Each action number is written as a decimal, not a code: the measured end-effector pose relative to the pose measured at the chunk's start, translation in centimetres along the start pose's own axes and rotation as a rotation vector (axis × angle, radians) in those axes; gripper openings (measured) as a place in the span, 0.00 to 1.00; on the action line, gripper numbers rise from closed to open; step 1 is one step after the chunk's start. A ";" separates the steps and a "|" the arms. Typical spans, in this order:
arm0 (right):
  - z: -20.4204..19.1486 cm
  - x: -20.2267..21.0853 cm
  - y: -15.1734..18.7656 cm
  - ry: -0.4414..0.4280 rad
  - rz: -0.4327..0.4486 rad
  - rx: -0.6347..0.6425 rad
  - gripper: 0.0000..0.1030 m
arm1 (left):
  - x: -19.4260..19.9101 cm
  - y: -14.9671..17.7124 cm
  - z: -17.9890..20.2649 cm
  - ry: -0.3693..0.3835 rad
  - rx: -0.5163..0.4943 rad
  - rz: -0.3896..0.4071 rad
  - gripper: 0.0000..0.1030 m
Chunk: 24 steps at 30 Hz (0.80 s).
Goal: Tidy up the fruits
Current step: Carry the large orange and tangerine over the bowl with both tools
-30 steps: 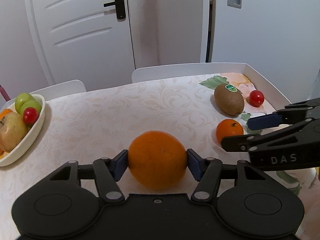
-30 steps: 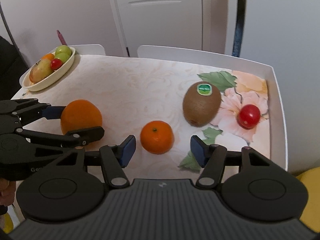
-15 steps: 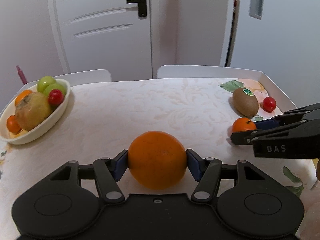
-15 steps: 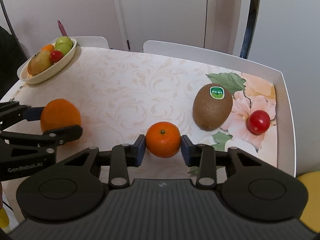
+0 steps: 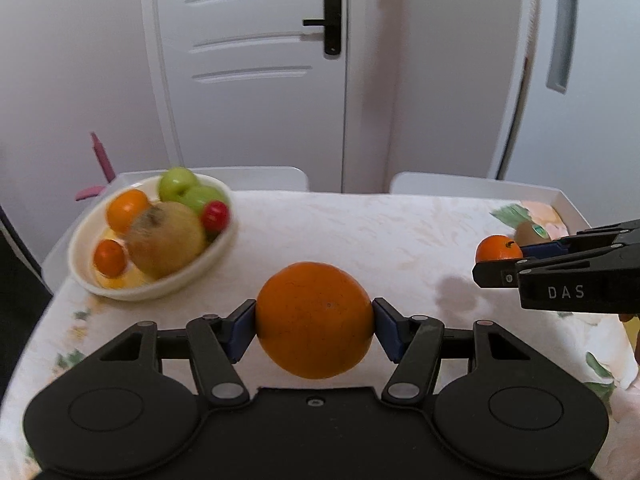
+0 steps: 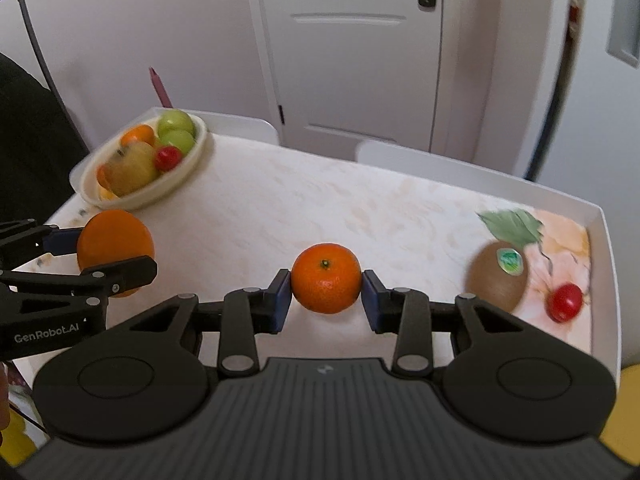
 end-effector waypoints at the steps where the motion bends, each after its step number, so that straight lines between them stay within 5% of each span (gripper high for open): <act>1: -0.6 0.0 -0.4 -0.004 0.004 0.000 0.51 | 0.2 -0.3 -0.7 -0.002 0.002 0.003 0.64; 24: -12.5 -2.9 -10.9 -0.014 0.059 -0.044 0.51 | 0.5 -6.8 -15.5 0.001 -0.012 0.040 0.64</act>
Point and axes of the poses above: each gripper's, at about its wrist camera, not at the fingertips, and x roughly against the way its jaws point, z to its right, y to its underside, the point moved 10 cm from there along -x, roughly the way its jaws point, and after that the axes turned 12 degrees about -z, right-handed, at the moved point
